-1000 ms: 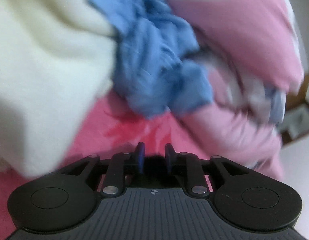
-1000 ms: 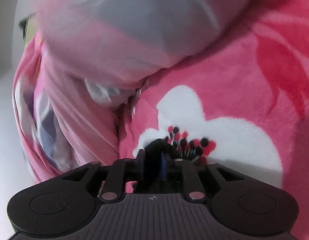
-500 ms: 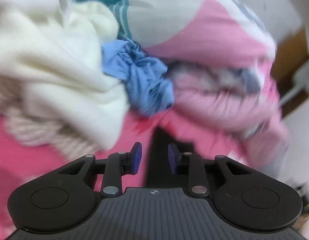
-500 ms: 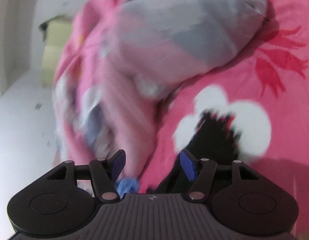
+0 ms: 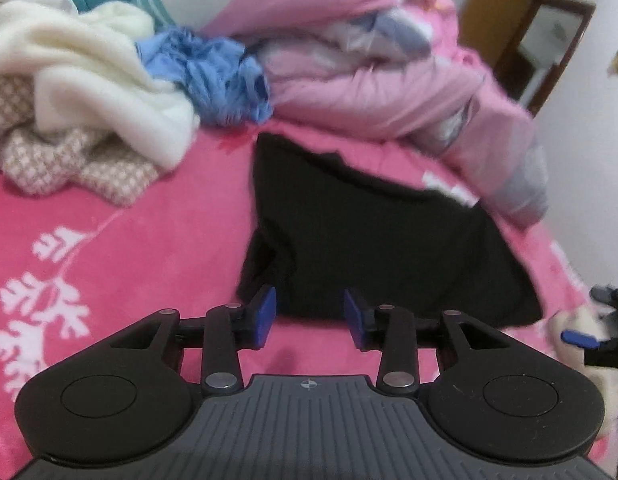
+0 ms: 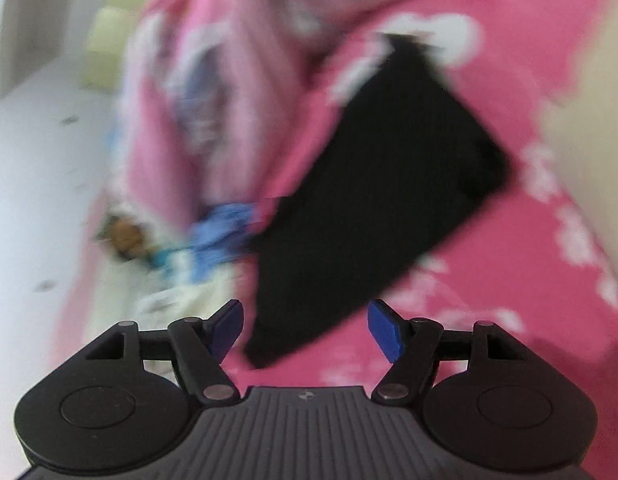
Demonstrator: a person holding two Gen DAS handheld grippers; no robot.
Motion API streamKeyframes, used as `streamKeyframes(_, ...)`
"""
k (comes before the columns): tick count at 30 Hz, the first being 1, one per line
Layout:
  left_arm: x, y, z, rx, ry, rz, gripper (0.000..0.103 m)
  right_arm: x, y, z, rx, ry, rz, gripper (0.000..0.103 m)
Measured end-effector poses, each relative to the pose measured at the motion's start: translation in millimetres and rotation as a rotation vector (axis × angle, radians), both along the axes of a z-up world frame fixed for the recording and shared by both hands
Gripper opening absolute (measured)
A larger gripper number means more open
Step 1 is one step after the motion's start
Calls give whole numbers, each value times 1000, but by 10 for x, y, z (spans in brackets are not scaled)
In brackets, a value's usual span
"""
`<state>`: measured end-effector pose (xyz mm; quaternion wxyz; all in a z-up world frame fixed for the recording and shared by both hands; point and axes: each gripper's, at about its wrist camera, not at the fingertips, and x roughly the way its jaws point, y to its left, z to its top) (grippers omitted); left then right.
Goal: Fold clothes
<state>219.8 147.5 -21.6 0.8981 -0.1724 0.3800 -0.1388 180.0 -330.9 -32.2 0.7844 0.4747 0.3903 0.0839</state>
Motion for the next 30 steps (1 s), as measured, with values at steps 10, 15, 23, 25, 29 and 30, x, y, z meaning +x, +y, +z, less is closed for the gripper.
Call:
streamKeyframes(10,353,169,-509,-354,140,167,49,201,7,-500,-87,-20,-222,69)
streamKeyframes(15,440,133,-613,-417,93,248,33,411,-123,-630,-67,-36,-332,46)
streamKeyframes(23,408,291,-541,-499,82,362,1,534,-239,-669,5,-29,-397,5)
streamKeyframes(25,311,351,-418,-510,70,357,1,440,-213,-541,3,-51,-380,5)
streamKeyframes(29,-75,481,-117,-494,34,325,1,85,-138,-288,-6,-82,-331,5)
streamKeyframes(30,-213,528,-50,-487,29,316,1,-27,-119,-241,-5,-88,-316,5)
